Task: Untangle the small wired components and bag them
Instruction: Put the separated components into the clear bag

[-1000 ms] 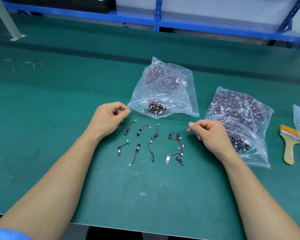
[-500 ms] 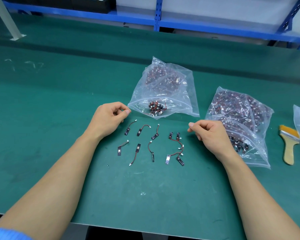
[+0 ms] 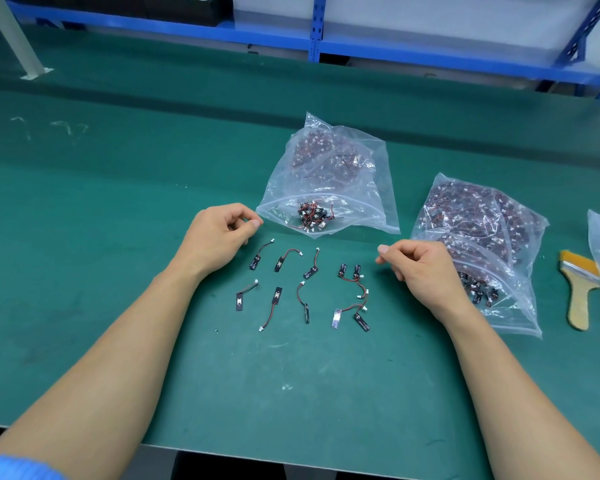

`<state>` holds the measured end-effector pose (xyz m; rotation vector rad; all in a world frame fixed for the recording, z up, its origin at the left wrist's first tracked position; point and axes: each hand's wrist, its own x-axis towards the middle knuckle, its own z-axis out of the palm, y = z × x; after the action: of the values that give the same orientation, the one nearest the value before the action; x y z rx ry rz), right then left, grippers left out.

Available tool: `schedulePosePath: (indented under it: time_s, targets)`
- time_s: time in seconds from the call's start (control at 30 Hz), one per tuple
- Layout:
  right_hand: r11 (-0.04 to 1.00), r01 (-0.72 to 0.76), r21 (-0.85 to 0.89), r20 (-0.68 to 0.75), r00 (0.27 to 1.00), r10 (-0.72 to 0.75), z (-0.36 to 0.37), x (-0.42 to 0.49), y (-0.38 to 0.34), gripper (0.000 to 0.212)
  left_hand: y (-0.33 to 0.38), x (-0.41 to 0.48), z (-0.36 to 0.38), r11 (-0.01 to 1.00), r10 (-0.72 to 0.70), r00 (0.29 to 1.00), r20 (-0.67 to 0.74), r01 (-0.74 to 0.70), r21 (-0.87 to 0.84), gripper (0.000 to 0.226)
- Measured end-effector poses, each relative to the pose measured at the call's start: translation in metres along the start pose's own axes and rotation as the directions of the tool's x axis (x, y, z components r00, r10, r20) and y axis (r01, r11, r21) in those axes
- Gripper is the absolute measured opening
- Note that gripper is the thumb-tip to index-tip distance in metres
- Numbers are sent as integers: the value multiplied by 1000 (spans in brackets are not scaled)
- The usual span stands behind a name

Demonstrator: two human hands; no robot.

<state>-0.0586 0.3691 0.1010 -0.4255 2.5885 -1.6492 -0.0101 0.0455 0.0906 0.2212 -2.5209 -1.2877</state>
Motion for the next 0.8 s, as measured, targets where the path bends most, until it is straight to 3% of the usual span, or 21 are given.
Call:
schedulePosePath:
  time_s: [0.73,0.8]
  targets:
    - [1000,4,17,15,1000,-4,2,4,2,31,15,-25,5,998,-52,999,-13,53,26,9]
    - [1000,5,21,21,1000,-5,2,5,2,31,22,-44,14,993,-62,996,64,56,101,32]
